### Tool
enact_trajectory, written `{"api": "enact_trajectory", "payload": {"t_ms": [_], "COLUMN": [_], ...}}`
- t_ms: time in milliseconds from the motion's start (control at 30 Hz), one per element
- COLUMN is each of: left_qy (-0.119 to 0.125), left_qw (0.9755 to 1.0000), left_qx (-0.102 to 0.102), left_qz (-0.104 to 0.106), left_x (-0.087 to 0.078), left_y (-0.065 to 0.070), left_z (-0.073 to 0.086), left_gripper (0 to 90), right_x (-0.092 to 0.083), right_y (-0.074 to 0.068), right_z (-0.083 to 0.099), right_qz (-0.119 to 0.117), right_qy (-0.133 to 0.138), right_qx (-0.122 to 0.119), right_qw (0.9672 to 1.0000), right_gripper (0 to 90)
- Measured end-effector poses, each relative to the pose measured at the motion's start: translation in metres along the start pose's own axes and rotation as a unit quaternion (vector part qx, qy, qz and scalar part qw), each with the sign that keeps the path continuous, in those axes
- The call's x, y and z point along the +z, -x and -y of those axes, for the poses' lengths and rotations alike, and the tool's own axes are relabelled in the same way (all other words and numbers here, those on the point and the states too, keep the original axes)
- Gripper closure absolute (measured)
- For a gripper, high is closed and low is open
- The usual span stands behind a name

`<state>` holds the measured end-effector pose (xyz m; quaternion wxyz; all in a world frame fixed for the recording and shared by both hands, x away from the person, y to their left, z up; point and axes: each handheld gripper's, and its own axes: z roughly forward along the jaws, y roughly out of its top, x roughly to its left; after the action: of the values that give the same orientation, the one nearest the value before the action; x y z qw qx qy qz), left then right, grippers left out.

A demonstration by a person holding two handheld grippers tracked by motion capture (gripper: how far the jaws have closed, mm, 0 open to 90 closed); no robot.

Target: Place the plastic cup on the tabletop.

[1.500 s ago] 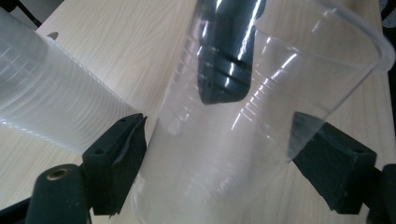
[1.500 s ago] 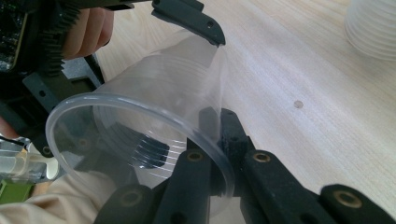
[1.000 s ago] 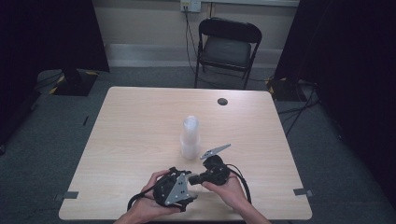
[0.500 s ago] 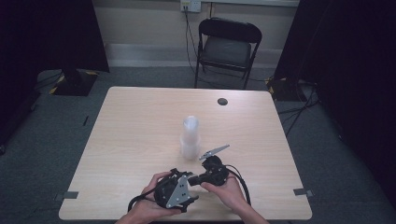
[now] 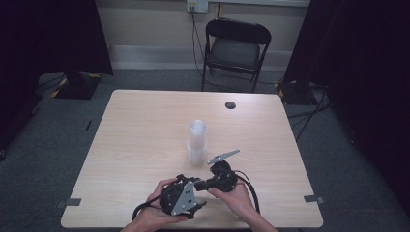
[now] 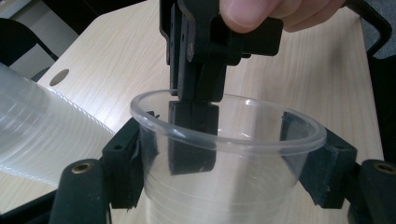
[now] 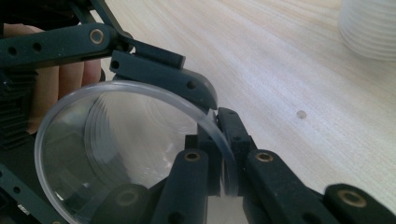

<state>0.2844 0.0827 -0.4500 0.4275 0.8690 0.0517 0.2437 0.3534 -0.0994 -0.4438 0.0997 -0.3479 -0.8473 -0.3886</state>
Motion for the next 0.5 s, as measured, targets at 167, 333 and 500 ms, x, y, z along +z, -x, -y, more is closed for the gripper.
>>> {"api": "enact_trajectory", "payload": {"t_ms": [167, 333, 500], "left_qy": [0.02, 0.031, 0.039], "left_qw": [0.9997, 0.9992, 0.9981], "left_qx": [0.001, -0.021, -0.041], "left_qz": [-0.014, -0.018, -0.022], "left_x": [-0.002, -0.003, -0.004], "left_y": [-0.003, -0.007, -0.011], "left_z": [0.003, 0.006, 0.008], "left_gripper": [29.6, 29.6, 29.4], "right_x": [-0.003, -0.005, -0.01], "right_y": [0.001, 0.001, 0.001], "right_z": [0.001, 0.001, 0.0], "right_qz": [0.003, 0.004, 0.001], "right_qy": [0.018, 0.03, 0.046], "right_qx": [0.001, -0.001, -0.002], "right_qw": [0.9998, 0.9995, 0.9989], "right_gripper": [83.6, 82.1, 78.0]}}
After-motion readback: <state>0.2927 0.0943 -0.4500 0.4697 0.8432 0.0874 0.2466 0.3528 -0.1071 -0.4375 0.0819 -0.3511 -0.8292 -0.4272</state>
